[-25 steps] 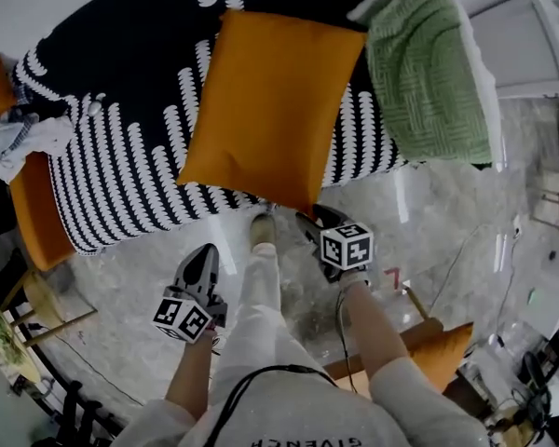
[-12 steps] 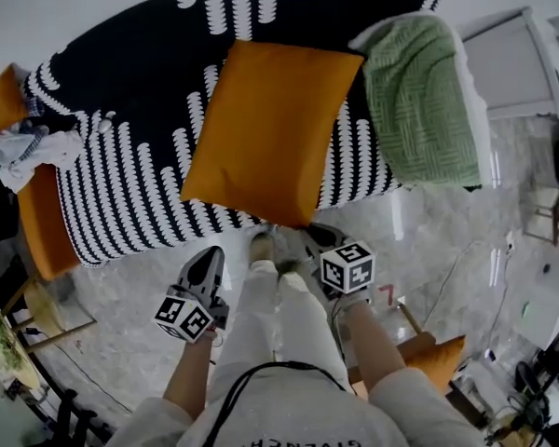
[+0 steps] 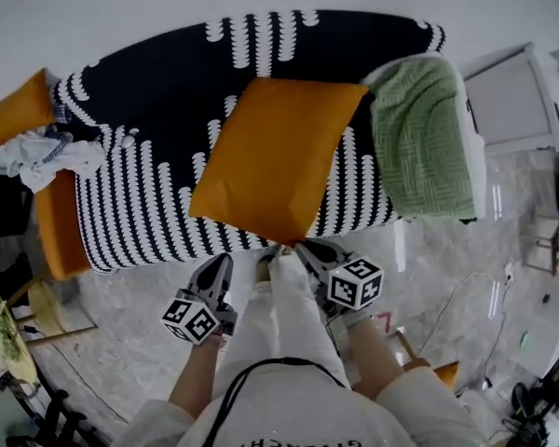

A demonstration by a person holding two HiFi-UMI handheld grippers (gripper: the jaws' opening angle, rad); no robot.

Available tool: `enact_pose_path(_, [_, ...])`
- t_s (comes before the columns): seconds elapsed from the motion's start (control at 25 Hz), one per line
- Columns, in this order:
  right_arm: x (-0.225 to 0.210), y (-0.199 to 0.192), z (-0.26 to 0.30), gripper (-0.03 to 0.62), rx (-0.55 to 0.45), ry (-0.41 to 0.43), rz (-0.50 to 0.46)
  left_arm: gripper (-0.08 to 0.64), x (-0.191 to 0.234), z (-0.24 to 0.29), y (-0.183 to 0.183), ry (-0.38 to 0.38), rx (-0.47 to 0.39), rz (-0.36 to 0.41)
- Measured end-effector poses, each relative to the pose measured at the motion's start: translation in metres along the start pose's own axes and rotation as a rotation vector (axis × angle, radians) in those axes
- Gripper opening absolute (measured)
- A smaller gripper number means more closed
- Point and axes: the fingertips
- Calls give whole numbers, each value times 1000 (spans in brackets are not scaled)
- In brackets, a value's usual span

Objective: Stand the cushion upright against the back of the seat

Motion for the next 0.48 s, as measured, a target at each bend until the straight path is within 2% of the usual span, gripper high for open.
enact_pose_path(0.12, [12, 25, -8, 25, -41, 62, 51, 26, -8, 7, 12, -62, -15, 0])
enact_pose_path(0.32, [23, 60, -19, 25, -82, 105, 33, 26, -38, 28, 19, -159, 35, 25])
enact_pose_path(0.4, [27, 72, -18, 25, -92, 121, 31, 31, -44, 37, 18, -169, 63, 78])
enact_pose_path(0.48, [33, 82, -15, 25, -93, 140, 22, 75, -46, 46, 16, -156, 89, 130])
Point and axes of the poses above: the fingertips, and each gripper's own axes: z forward along the fingers, x to its left, y out of its top, and after that the axes turned 11 degrees about -y, right-handed
